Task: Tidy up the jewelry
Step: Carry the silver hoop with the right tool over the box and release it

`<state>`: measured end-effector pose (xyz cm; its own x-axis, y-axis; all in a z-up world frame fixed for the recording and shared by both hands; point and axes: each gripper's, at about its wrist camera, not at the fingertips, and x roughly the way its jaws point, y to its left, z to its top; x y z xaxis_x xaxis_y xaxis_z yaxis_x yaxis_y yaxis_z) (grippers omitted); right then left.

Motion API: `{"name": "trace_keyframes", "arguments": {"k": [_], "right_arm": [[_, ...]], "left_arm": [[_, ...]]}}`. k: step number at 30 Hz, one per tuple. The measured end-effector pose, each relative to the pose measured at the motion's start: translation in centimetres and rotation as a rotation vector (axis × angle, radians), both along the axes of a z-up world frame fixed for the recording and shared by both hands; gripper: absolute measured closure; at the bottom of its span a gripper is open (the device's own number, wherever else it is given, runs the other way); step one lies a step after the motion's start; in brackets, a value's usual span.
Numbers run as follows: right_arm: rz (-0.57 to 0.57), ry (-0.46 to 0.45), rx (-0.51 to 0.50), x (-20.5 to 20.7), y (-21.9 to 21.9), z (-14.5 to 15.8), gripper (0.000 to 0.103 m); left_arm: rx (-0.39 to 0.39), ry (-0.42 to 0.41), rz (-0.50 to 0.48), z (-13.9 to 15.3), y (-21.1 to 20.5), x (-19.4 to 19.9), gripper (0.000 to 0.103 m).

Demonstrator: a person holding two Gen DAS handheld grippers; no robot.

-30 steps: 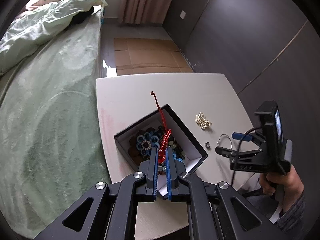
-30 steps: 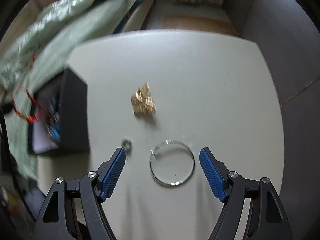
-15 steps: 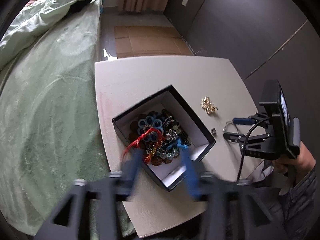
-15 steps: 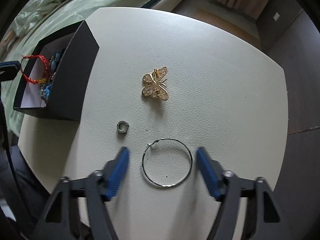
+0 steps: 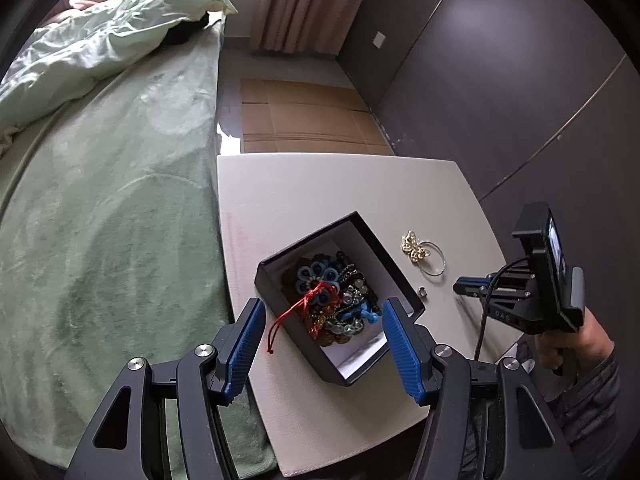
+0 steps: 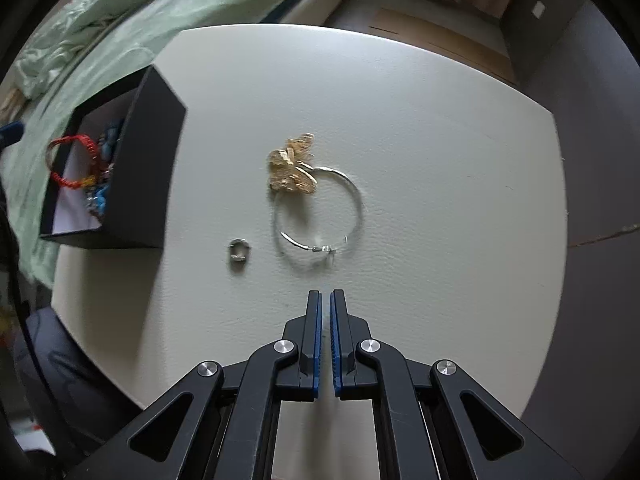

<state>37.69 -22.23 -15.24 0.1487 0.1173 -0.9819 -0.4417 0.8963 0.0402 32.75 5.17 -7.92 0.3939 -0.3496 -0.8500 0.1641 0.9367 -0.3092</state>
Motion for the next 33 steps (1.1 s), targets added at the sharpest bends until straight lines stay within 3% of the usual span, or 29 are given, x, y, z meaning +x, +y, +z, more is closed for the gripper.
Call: {"name": "trace_keyframes", "arguments": {"k": [3, 7, 18, 21, 25, 26, 33], "right_arm": [[-0.017, -0.011, 0.039, 0.1, -0.2, 0.4, 0.097], [-0.033, -0.048, 0.066, 0.8, 0.9, 1.4, 0.074], [0.086, -0.012, -0.065, 2.4, 4.4, -1.1, 0.074], [0.082, 0.016, -0.048, 2.8, 4.0, -1.5, 0.074], [0.066, 0.039, -0.061, 3.1, 3.5, -1.6, 0.097], [0.066, 0.041, -0.066, 3.0, 3.4, -1.7, 0.099], [0.019, 0.037, -0.010, 2.2, 2.4, -0.9, 0.100]], "left_arm": [[-0.003, 0.000, 0.004, -0.1, 0.2, -0.2, 0.041], [-0.008, 0.000, 0.008, -0.2, 0.5, -0.3, 0.041], [-0.024, 0.011, 0.023, -0.9, 1.4, -0.4, 0.041], [-0.028, 0.013, 0.020, -1.1, 1.3, -0.4, 0.041], [-0.036, 0.017, 0.015, -1.4, 1.1, -0.3, 0.041], [-0.036, 0.017, 0.011, -1.4, 1.0, -0.3, 0.041], [-0.042, -0.001, 0.000, -0.7, 0.5, -0.7, 0.041]]}}
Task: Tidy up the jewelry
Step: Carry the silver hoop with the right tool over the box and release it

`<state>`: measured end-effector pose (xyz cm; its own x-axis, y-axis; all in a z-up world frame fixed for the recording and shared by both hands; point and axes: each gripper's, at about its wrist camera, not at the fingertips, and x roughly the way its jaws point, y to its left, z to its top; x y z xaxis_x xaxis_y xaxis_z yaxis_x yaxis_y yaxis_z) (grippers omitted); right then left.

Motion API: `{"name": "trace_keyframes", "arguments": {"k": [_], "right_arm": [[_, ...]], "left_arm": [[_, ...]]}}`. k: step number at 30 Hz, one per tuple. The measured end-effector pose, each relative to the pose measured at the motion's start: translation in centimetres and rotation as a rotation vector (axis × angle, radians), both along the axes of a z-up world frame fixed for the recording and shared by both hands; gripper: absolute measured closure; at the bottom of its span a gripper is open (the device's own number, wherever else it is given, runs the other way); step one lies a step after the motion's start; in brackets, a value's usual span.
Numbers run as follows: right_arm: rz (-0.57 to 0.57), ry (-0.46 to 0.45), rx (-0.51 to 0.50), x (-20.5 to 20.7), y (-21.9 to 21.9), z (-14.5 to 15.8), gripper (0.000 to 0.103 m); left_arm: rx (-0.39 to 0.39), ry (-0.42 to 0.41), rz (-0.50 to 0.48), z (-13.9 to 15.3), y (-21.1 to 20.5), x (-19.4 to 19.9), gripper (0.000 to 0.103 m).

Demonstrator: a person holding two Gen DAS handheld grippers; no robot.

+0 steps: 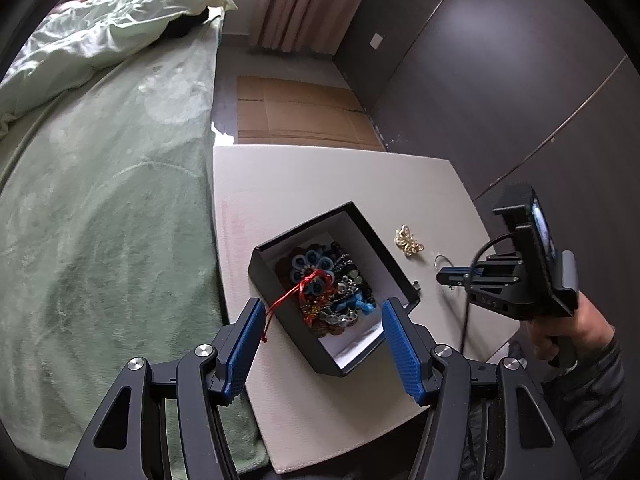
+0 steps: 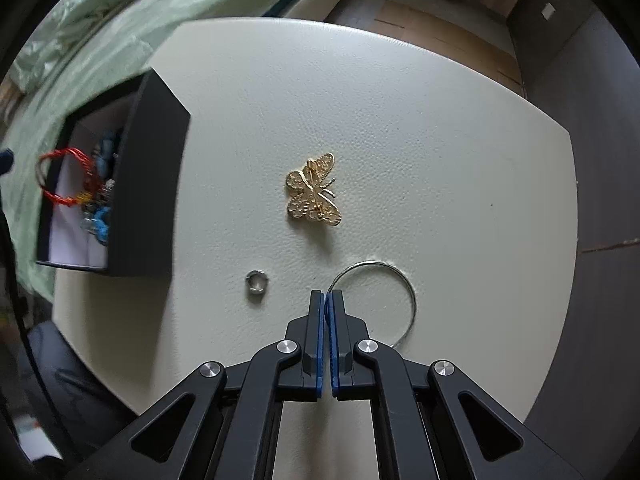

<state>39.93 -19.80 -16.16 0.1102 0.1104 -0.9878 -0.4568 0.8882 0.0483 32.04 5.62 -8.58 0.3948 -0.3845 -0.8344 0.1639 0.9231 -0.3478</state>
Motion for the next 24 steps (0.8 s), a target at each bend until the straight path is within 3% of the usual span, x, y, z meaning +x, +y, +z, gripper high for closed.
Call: {"name": "trace_keyframes", "arguments": {"k": [8, 13, 20, 23, 24], "right_arm": [[-0.008, -0.070, 0.166, -0.5, 1.1, 5.4, 0.100], [0.029, -0.112, 0.245, -2.2, 4.5, 8.5, 0.100], [0.112, -0.130, 0.305, -4.0, 9.2, 10.6, 0.100], [0.148, -0.135, 0.302, -4.5, 10.4, 11.3, 0.098], [0.149, -0.135, 0.291, -4.6, 10.6, 11.4, 0.084]], "left_arm": [[-0.003, -0.018, 0.022, 0.9, 0.7, -0.6, 0.041], [0.002, -0.020, 0.037, 1.2, 1.5, -0.9, 0.041], [0.012, -0.022, 0.060, 1.5, 2.8, -1.2, 0.041], [0.011, -0.030, 0.075, 1.8, 3.1, -1.3, 0.029], [0.011, -0.036, 0.080, 1.9, 3.1, -1.4, 0.023]]}}
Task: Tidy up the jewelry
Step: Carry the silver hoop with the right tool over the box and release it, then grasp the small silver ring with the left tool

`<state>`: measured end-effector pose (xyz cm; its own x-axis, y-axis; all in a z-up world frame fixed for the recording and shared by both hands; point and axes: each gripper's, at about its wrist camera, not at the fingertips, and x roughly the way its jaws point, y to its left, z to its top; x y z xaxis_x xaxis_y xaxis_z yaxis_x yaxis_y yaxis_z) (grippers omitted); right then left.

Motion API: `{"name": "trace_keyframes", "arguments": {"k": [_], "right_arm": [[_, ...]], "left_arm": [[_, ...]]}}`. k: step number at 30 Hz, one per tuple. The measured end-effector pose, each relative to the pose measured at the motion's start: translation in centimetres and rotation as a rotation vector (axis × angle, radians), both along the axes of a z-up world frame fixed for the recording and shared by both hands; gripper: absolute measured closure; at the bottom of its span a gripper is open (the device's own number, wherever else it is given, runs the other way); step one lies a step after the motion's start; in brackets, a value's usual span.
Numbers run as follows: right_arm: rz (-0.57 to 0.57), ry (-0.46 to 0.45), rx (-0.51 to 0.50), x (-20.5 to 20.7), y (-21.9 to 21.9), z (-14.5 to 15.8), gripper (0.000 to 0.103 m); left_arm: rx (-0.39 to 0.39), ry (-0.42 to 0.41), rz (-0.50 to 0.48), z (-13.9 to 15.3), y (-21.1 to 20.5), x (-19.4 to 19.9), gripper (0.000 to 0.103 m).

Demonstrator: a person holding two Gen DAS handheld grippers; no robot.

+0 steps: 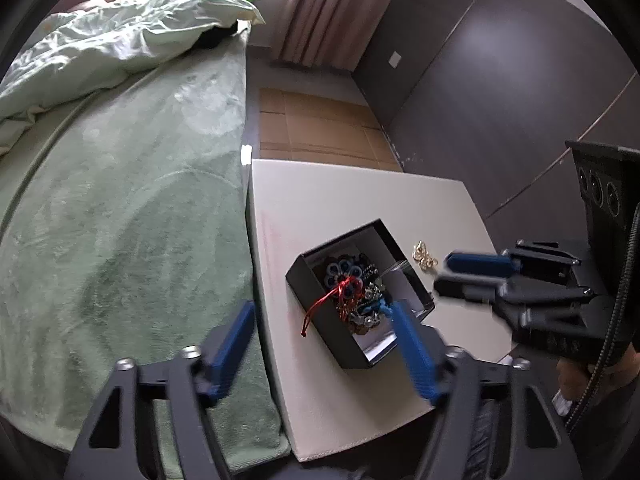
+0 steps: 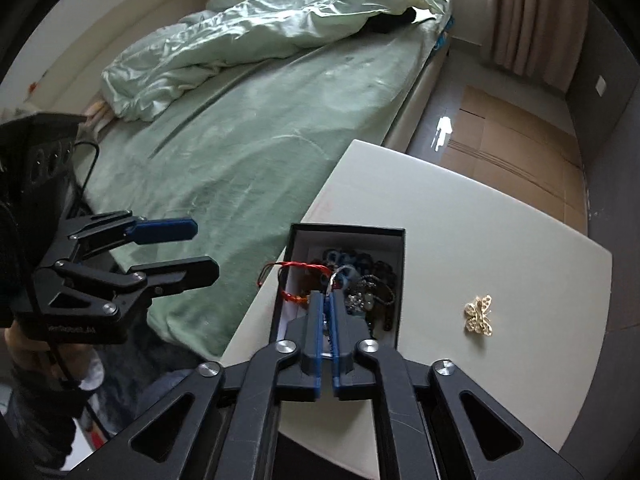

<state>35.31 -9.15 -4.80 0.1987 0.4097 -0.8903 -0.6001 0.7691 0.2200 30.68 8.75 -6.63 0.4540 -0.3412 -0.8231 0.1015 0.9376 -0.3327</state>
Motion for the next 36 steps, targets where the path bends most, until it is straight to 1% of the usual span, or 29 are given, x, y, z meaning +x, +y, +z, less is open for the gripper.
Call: {"name": "trace_keyframes", "arguments": {"k": [1, 2, 3, 4, 7, 9, 12, 14, 19, 22, 25, 28, 32, 36], "right_arm": [[-0.008, -0.005, -0.007, 0.0, -0.1, 0.1, 0.070], [-0.023, -0.018, -0.007, -0.1, -0.4, 0.2, 0.045], [-0.041, -0.046, -0.003, -0.2, -0.9, 0.5, 0.036], [-0.060, -0.066, 0.004, -0.4, -1.7, 0.7, 0.036], [-0.124, -0.053, 0.048, -0.4, -4.4, 0.8, 0.036], [-0.171, -0.061, 0.060, -0.5, -6.5, 0.6, 0.036], [-0.238, -0.048, 0.098, -0.8, -9.9, 0.1, 0.036], [-0.271, -0.045, 0.114, -1.0, -11.4, -0.2, 0.036], [-0.356, -0.031, 0.151, -2.2, -15.0, -1.6, 0.036], [-0.399, -0.023, 0.170, -2.9, -16.6, -2.8, 0.036], [-0.448, -0.010, 0.200, -3.3, -18.2, -3.8, 0.036], [-0.504, -0.001, 0.208, -3.6, -19.6, -4.9, 0.036], [-0.600, -0.005, 0.211, -3.9, -21.4, -6.0, 0.036], [-0.684, 0.000, 0.156, -3.9, -22.8, -7.0, 0.036]], "left_arm": [[0.001, -0.009, 0.004, 0.2, 0.0, -0.1, 0.021], [0.000, -0.017, 0.003, 0.3, -0.2, -0.1, 0.020], [0.000, -0.020, 0.000, 0.4, -0.3, -0.1, 0.019], [0.001, -0.021, -0.003, 0.5, -0.7, -0.1, 0.019], [0.011, -0.024, -0.021, 0.6, -1.8, 0.1, 0.019], [0.016, -0.029, -0.046, 0.7, -3.0, 0.2, 0.019], [0.024, -0.033, -0.092, 0.6, -5.3, 0.4, 0.019], [0.041, -0.044, -0.124, 0.7, -6.8, 0.5, 0.019], [0.061, -0.044, -0.194, 0.3, -10.1, 0.9, 0.020], [0.084, -0.041, -0.251, 0.1, -12.3, 1.2, 0.020], [0.123, -0.033, -0.309, -0.3, -14.8, 1.7, 0.020], [0.165, -0.013, -0.361, -0.9, -16.9, 2.1, 0.026], [0.224, 0.027, -0.428, -2.4, -19.7, 3.0, 0.036], [0.269, 0.075, -0.480, -4.2, -21.8, 4.0, 0.047]]}}
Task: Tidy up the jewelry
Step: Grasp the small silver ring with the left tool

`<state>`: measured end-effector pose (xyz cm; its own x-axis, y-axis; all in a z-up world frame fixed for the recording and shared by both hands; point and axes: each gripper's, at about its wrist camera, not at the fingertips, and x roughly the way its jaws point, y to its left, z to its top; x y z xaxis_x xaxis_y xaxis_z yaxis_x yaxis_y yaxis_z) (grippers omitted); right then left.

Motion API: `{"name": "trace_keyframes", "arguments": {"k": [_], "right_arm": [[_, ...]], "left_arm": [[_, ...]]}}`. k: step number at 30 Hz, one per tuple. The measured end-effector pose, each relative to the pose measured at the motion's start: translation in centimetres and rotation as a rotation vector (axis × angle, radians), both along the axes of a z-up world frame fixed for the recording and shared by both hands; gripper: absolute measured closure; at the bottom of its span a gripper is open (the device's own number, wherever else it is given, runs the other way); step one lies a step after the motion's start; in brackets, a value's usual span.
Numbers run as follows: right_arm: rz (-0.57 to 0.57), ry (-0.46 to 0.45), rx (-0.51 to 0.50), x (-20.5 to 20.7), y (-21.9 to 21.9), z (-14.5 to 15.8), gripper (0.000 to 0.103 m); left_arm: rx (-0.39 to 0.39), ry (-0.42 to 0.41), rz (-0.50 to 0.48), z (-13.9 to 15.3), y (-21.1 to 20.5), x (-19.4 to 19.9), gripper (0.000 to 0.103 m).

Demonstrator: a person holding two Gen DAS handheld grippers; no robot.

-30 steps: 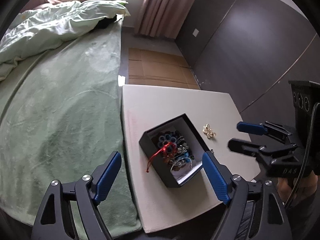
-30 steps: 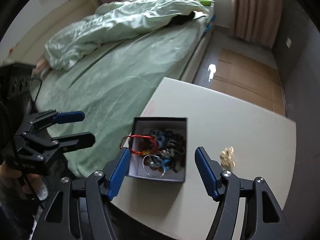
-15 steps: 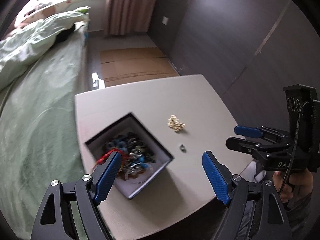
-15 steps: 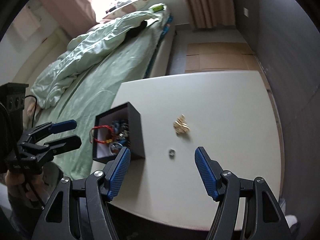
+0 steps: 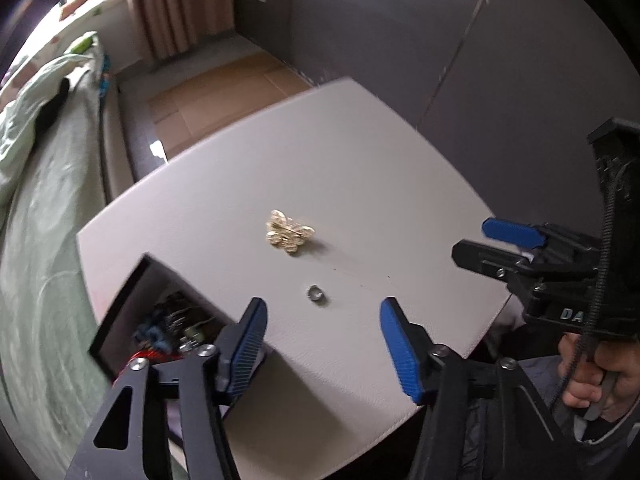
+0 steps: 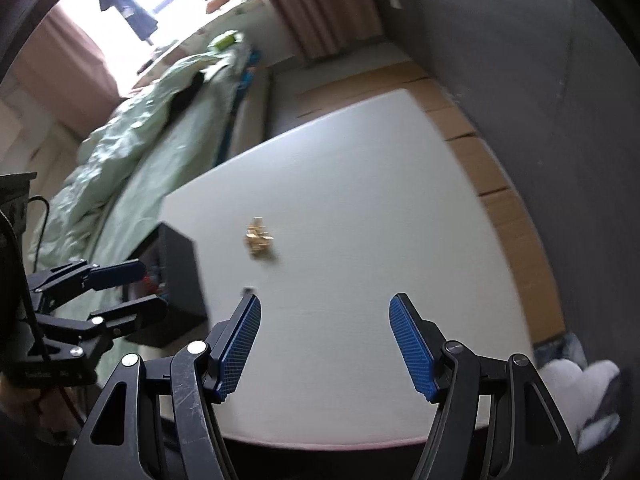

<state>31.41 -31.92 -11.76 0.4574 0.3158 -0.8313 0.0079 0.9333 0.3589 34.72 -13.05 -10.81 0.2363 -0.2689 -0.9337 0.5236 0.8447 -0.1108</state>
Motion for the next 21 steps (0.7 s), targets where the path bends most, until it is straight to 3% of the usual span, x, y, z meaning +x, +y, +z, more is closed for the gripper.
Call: {"name": "trace_keyframes", "arguments": {"k": [4, 6, 11, 19, 21], "right_arm": [[-0.039, 0.032, 0.027, 0.2, -1.3, -0.9, 0.036], [-0.052, 0.039, 0.035, 0.3, -1.7, -1.2, 0.036], [-0.082, 0.051, 0.064, 0.3, -3.0, -1.9, 0.036], [-0.068, 0.054, 0.073, 0.5, -3.1, -2.2, 0.036], [-0.053, 0.049, 0.074, 0.6, -2.8, -2.1, 0.036]], "left_arm": [[0.065, 0.035, -0.033, -2.1, -1.9, 0.9, 0.055], [0.088, 0.059, -0.038, -3.2, -2.3, 1.3, 0.065], [0.146, 0.098, -0.017, -5.2, -2.7, 2.5, 0.071], [0.170, 0.128, -0.004, -7.0, -3.0, 3.5, 0.074], [0.185, 0.143, -0.003, -7.7, -3.0, 3.6, 0.078]]}}
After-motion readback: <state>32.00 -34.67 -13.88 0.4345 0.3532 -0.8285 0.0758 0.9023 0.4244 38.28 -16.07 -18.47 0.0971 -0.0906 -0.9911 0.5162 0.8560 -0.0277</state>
